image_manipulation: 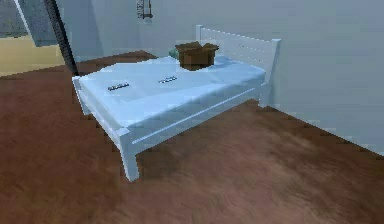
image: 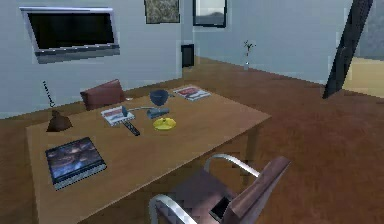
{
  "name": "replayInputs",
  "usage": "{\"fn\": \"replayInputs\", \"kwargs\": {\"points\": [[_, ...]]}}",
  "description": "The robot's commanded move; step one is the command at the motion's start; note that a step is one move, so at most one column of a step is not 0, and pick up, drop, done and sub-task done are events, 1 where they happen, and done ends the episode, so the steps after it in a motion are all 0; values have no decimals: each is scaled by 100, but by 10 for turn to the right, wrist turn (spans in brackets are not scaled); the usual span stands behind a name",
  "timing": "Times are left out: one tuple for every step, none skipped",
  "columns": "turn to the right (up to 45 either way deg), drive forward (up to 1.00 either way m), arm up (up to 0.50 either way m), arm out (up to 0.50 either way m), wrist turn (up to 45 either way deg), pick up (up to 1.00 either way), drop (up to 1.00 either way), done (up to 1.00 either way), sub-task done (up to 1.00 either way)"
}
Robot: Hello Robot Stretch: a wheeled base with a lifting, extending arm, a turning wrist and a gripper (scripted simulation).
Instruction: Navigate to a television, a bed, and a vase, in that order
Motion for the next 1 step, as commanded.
{"fn": "replayInputs", "kwargs": {"points": [[0,0,0,0,0,0,0,100,0]]}}
